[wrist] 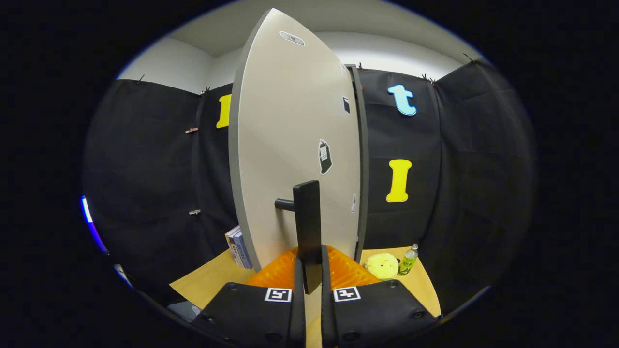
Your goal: Open the shoe cabinet door, grab the shoes and put them into the shoe cabinet, then close the shoe cabinet door.
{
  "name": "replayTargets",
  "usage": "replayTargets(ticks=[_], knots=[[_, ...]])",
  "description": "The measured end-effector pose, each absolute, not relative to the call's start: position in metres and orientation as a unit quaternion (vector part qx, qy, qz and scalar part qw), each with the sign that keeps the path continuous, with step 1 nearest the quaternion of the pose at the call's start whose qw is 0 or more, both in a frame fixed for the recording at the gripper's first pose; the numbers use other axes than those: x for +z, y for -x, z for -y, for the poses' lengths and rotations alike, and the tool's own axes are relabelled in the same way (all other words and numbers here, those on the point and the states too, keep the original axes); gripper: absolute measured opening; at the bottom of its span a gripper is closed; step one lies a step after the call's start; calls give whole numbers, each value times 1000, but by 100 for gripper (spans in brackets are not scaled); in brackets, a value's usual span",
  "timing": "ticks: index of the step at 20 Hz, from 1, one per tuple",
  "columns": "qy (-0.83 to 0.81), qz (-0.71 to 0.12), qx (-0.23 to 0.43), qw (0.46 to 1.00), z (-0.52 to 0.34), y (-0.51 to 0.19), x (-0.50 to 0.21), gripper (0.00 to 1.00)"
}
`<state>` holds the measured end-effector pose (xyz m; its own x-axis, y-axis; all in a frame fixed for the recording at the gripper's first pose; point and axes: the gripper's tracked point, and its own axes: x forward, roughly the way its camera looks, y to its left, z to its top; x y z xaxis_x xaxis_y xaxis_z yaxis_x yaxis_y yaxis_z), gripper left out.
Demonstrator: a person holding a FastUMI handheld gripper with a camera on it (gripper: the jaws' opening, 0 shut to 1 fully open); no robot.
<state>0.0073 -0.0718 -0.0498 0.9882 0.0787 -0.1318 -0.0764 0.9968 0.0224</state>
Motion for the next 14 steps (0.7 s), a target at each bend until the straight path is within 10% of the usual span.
replayTargets(ticks=[14], knots=[[-2,-22,55,998,64,74,-23,15]])
